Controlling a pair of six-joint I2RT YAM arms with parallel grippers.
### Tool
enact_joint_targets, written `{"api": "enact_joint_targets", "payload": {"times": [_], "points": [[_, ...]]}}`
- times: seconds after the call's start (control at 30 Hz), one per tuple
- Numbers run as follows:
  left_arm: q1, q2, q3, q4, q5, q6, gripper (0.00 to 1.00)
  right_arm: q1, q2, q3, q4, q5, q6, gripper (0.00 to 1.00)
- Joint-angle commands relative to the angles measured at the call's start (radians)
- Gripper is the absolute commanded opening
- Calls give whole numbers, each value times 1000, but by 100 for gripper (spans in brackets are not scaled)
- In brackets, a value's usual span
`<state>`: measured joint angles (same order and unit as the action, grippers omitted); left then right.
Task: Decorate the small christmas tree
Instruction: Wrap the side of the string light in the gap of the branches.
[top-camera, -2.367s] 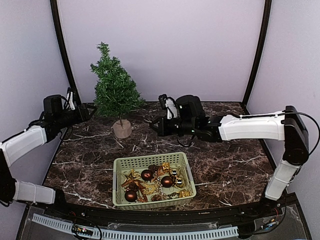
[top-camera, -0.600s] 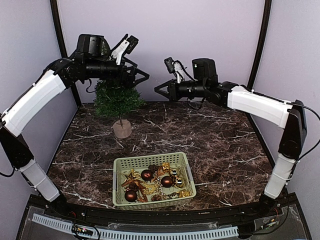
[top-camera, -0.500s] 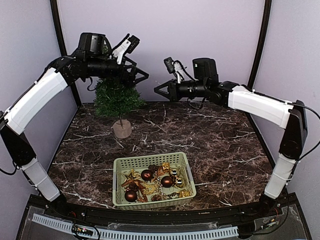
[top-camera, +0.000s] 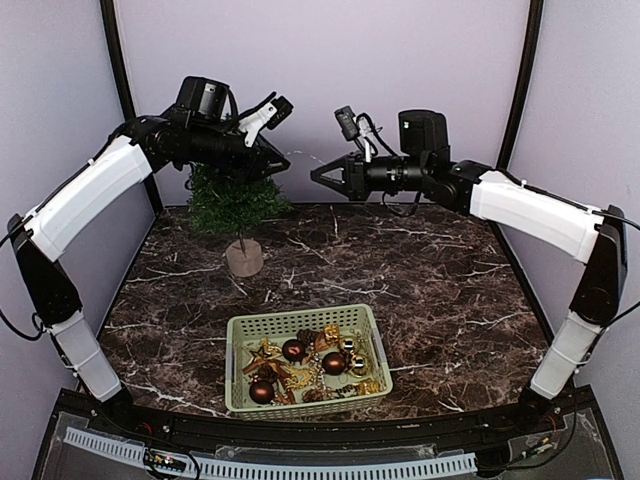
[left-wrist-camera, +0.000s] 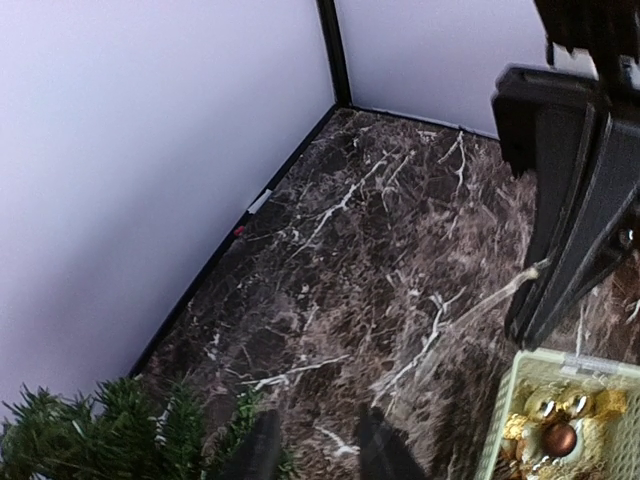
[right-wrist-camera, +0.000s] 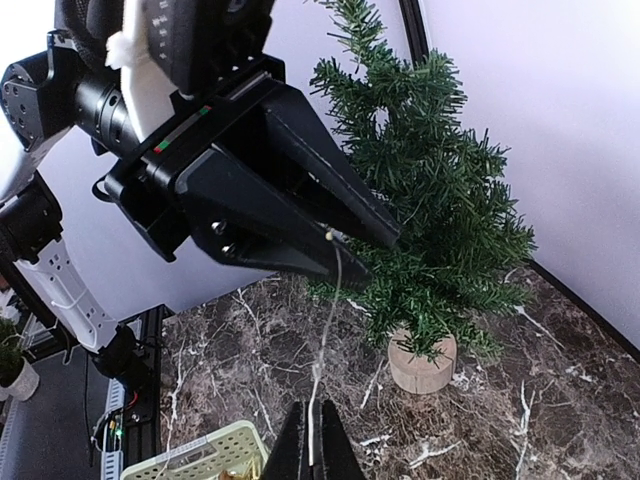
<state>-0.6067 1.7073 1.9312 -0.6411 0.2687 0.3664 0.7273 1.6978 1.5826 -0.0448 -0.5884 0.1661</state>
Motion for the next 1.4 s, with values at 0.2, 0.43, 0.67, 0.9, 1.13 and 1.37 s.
{"api": "enact_joint_targets", "payload": {"times": [0.2,0.43,0.67,0.9,1.13,1.37], "points": [[2,-97,-102,143,-16,-44,0,-2,-78,-163,141,312,103,14],[7,-152,-166,238,82,-138,0,-3,-69,-306,265,456,192,35],[44,-179,-202,311,166,-238,0,-2,-30,-350,312,473,220,43],[109,-208,-260,377,242,-321,0,-4,-10,-385,359,465,245,35],[151,-227,-286,408,261,-352,0,-12,-18,-398,373,444,268,7],[160,-245,-177,280,260,-296,69,-17,-101,-277,223,501,242,0]]}}
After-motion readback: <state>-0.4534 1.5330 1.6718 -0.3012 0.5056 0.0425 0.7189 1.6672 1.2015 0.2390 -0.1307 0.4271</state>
